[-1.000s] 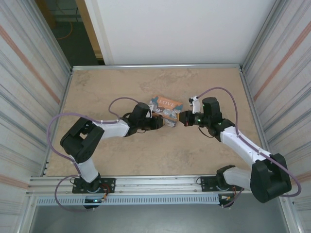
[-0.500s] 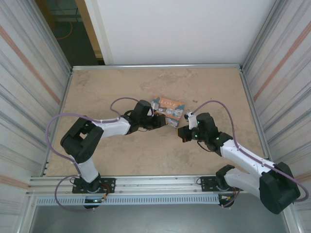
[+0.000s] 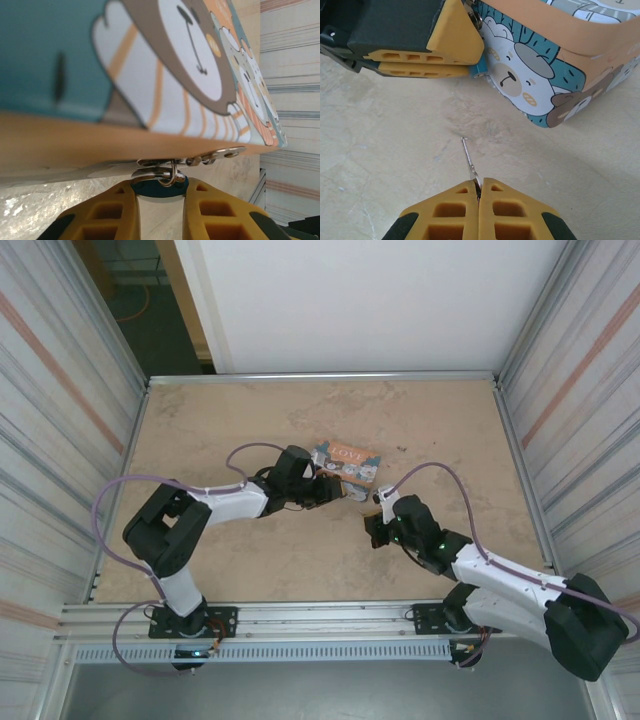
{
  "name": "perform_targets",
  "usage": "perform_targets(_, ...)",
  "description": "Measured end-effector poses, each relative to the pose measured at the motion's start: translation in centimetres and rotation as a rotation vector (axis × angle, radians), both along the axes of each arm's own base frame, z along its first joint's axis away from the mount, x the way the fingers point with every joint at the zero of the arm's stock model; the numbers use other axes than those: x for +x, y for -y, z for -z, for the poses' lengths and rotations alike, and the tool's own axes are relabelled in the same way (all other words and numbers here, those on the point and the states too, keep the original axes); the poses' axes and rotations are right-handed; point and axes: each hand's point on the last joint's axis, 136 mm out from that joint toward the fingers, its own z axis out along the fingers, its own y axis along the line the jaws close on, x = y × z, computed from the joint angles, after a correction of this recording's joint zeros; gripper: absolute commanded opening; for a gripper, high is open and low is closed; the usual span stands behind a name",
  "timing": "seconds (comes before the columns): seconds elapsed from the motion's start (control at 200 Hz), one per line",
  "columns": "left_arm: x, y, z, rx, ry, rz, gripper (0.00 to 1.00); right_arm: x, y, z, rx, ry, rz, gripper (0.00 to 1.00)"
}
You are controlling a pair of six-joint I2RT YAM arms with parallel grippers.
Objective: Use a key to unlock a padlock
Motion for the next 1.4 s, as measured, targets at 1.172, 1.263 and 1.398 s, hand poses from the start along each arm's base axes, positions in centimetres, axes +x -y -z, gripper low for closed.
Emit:
perform_targets(1.172, -0.7, 0.5, -0.4, -0.026, -0.041, 0.000, 0.11, 2.2, -1.2, 2.9, -0.125, 0.113, 0.016, 0.00)
perform_targets(1.263, -0.7, 0.5, -0.4, -0.026, -0.042, -0.001, 0.11, 2.3, -1.3, 2.9, -0.129, 0.118, 0.015, 0.00)
perform_targets(1.398, -0.7, 0.5, -0.4, -0.027, -0.043, -0.002, 0.11, 2.6, -1.6, 2.8, -0.126, 0.124, 0.015, 0.00)
